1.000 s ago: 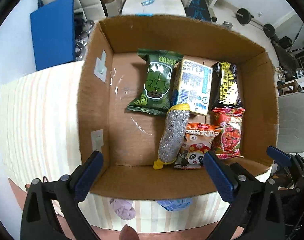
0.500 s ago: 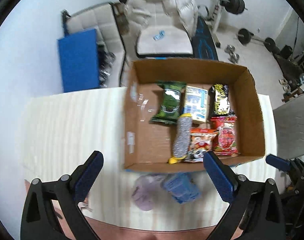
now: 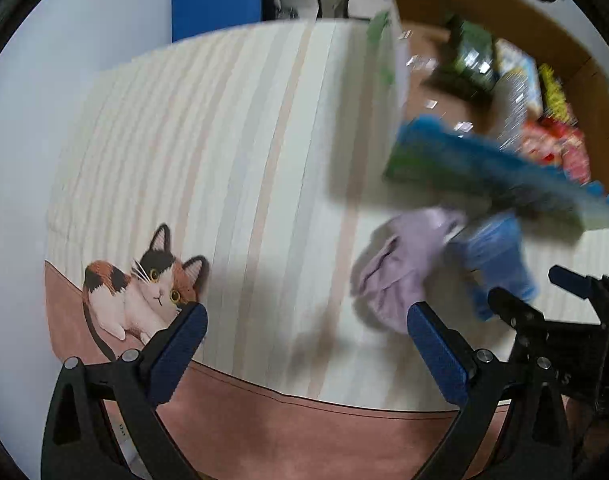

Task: Organize soft objects
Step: 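Grasp the blue wipes pack with right tool while left grasps lilac cloth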

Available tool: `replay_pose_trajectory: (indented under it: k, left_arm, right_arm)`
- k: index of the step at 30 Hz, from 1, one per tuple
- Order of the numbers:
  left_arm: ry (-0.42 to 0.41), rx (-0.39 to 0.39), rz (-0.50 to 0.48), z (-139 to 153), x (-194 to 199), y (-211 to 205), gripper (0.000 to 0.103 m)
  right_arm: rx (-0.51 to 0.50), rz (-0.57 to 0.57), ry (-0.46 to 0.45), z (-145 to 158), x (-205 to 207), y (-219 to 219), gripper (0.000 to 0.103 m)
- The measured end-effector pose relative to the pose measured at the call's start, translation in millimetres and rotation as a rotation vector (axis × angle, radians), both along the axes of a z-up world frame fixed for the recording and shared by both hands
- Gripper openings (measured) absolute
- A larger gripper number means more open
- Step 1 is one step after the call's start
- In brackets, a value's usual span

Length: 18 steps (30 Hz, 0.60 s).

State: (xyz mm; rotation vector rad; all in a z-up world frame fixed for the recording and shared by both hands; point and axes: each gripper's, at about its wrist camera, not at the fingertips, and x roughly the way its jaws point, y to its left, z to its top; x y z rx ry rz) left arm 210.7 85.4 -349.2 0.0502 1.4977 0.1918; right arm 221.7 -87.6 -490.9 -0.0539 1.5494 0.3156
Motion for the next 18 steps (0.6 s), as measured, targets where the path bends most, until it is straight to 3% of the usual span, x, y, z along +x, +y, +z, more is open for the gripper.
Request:
replay_pose_trajectory:
  k: [2, 4, 8, 14, 18]
  left_arm:
    - [0.019, -0.005, -0.009, -12.7, 0.7, 0.1, 0.102]
    - [0.032, -0.024, -0.023, -22.2, 2.7, -1.3, 0.102]
    - [0.053, -0.045, -0.075, -38.9, 12.5, -17.2, 0.102]
    - [0.105, -0.090, -0.147, -62.0, 24.9, -47.9, 0.102]
    - [0.151, -0.129, -0.159, -80.1, 34.6, -64.5, 0.098]
  right_arm:
    - [-0.025, 0.014, 0.011, -14.2, -0.9, 7.2, 0.085]
    - [-0.059, 0.034, 0.020, -25.9, -3.3, 10.6, 0.061]
    - [-0.074, -0.011, 0.035, -27.9, -12.4, -6.0, 0.058]
    - [-0.062, -0.146, 0.131, -32.1, -41.3, -64.9, 0.058]
    - [0.047, -0.229, 0.181, -37.7, -52.6, -87.4, 0.070]
